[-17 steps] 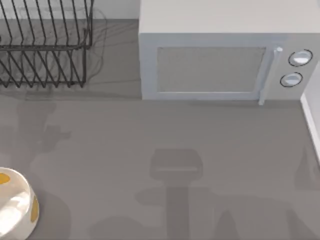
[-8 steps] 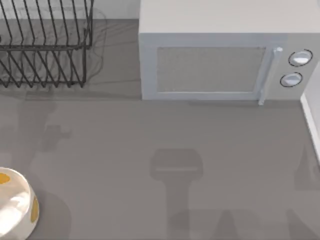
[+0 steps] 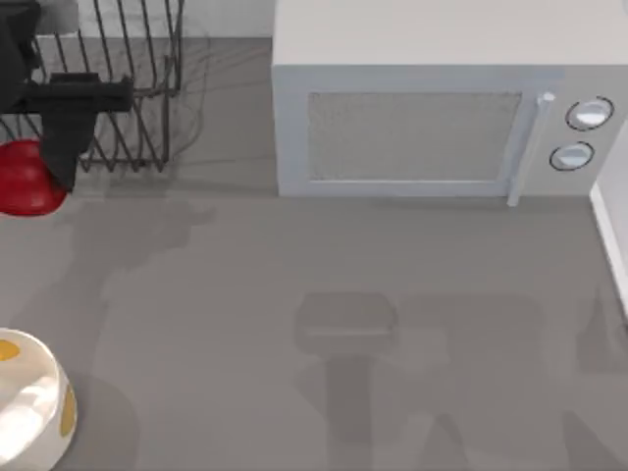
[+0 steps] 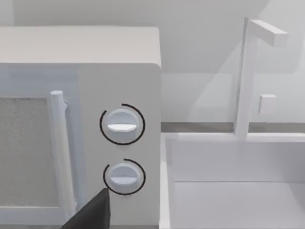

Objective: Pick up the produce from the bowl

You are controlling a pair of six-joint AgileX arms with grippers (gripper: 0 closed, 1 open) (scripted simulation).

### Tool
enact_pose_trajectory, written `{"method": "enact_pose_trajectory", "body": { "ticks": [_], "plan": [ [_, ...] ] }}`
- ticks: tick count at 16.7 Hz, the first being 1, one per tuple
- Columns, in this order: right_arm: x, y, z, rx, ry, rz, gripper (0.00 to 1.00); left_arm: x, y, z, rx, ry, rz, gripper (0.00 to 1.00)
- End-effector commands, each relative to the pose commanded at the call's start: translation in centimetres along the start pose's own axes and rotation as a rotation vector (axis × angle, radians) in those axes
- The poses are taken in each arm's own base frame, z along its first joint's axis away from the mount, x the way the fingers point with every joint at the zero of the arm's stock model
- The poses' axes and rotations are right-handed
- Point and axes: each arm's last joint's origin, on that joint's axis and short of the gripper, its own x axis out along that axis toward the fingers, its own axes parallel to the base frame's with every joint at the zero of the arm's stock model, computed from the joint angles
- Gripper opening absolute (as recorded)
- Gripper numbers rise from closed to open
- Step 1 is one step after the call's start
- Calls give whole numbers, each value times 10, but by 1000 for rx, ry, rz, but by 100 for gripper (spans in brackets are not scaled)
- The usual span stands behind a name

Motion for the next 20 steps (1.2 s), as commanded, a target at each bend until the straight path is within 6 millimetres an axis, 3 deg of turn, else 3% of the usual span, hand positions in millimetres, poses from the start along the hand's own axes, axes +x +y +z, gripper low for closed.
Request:
{"method": "enact_pose_trajectory", "body": {
  "ticks": [3, 5, 7, 14, 17, 20],
  "plan": [
    [0, 0, 0, 0, 0, 0, 100, 44, -68, 36, 3, 49, 16, 0],
    [0, 0, 0, 0, 0, 0, 100, 66, -108, 43, 3, 51, 19, 0],
    [0, 0, 0, 0, 0, 0, 100, 78, -131, 45, 2, 45, 17, 0],
    [0, 0, 0, 0, 0, 0, 100, 85, -134, 46, 1, 49, 18, 0],
    [0, 0, 0, 0, 0, 0, 100, 112, -136, 47, 1, 52, 20, 0],
    [0, 0, 0, 0, 0, 0, 100, 152, -137, 47, 1, 35, 10, 0]
  ]
}}
